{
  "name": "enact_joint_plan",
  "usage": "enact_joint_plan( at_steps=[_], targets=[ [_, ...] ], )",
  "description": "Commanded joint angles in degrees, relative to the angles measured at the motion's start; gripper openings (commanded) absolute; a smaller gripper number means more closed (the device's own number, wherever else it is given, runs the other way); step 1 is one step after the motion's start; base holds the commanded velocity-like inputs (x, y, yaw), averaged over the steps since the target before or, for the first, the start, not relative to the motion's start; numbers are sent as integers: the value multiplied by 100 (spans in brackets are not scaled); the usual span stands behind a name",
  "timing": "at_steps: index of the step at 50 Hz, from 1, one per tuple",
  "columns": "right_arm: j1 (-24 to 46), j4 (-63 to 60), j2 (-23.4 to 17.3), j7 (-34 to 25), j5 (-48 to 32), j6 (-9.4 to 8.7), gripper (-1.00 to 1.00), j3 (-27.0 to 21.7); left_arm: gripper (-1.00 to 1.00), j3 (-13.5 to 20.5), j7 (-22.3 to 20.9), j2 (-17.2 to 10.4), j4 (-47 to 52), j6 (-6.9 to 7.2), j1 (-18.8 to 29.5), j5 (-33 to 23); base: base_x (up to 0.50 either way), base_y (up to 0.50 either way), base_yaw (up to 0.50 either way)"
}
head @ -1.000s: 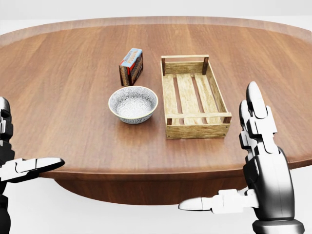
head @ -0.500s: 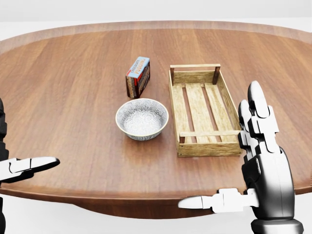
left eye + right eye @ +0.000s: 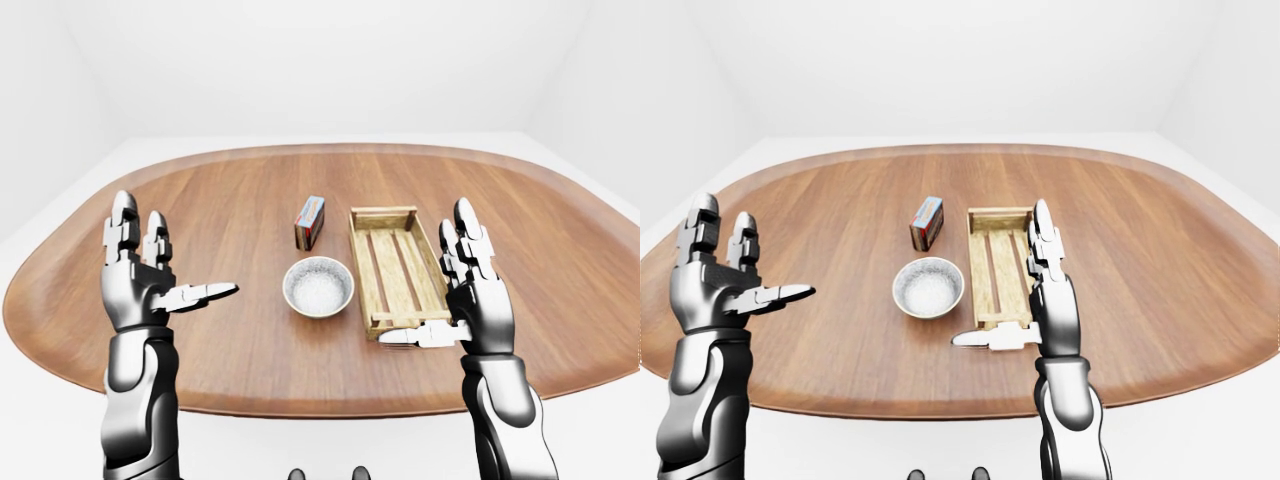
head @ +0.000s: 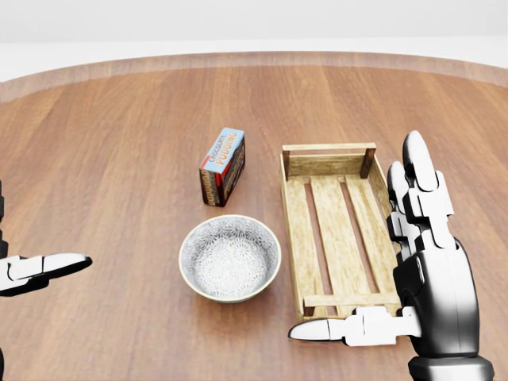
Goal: Pick up the bowl on the left and put it in the tray.
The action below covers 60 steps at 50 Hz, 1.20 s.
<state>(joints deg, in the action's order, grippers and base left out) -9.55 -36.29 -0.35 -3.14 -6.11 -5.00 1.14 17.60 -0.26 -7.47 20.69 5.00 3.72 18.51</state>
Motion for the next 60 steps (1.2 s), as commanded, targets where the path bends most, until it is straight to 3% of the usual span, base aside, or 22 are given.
enact_joint_plan(
  at_steps=[1,24,36,41,42,49,50,60],
  targets=[
    [15,10,-1,-6,-14,0,100,6,100,69,17,-32,83,0,17,75,50,0,0],
    [-37,-53,15,-3,-32,0,100,67,100,32,14,-15,98,0,-2,80,50,0,0],
    [-143,-451,-75,-113,-207,0,100,278,100,39,6,-2,141,0,-26,77,1,0,0],
    [184,-1004,-239,-410,-843,0,100,496,100,36,5,7,178,0,-38,78,0,0,0],
    [444,-1100,-418,-608,-1411,0,100,942,100,33,4,9,202,0,-45,82,0,0,0],
    [458,-916,-300,-1033,-1970,0,100,1350,100,69,-2,3,231,0,-45,103,0,0,0],
    [541,-57,-788,-1545,-2996,0,100,2761,100,113,22,-18,254,0,-16,140,0,0,0],
    [380,256,-256,-2263,-4024,0,100,2541,100,117,36,-28,267,0,-14,159,0,0,0]
  ],
)
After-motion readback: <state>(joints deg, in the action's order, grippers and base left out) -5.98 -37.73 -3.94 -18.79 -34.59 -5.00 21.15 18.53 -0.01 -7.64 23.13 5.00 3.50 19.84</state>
